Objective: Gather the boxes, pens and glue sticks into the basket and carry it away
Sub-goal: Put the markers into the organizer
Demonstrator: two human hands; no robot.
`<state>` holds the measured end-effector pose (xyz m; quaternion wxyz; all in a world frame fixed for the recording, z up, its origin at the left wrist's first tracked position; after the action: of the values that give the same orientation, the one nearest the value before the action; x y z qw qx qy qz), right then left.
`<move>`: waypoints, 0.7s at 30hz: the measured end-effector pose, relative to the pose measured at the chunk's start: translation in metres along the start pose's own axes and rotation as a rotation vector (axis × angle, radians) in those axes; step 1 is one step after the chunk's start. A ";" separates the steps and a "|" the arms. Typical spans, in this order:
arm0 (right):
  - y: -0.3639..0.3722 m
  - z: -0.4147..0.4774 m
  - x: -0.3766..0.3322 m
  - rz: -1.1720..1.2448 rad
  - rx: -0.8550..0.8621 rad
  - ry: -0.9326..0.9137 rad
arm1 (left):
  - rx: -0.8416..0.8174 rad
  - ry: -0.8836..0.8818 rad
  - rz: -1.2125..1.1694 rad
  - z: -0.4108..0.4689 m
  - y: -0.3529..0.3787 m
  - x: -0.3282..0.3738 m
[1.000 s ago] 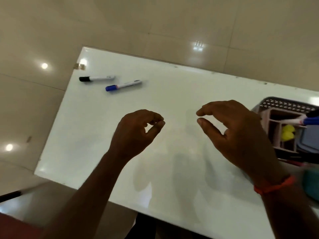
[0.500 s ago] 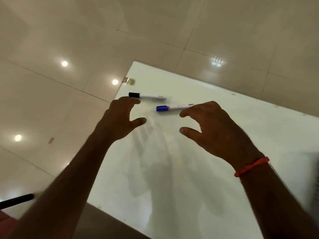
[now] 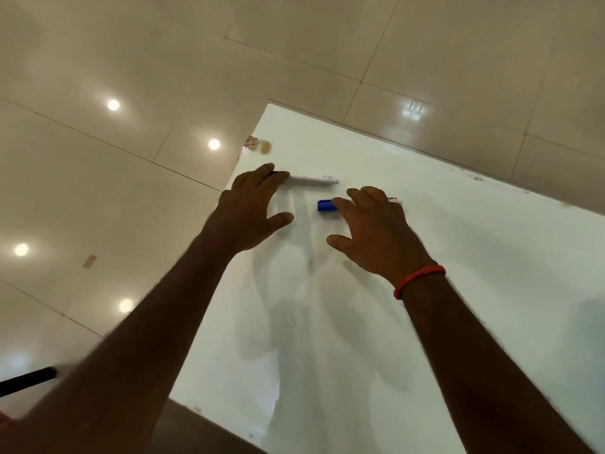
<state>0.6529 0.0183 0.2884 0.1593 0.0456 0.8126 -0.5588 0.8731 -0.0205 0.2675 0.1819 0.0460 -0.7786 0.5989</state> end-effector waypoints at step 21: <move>0.032 -0.079 0.049 0.234 0.369 0.042 | 0.455 -0.067 -0.423 -0.054 0.012 0.065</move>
<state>0.5986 0.0983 0.2700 0.1950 0.1796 0.6888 -0.6747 0.8214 0.0441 0.2900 0.2616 0.2666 -0.6031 0.7049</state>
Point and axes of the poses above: each hand's wrist, its own z-axis towards the middle knuckle, its own y-axis out of the palm, x = y × z, the point moved 1 cm from there along z, towards the middle knuckle, and after that the axes turned 6 degrees about x, right-handed, at the moved point
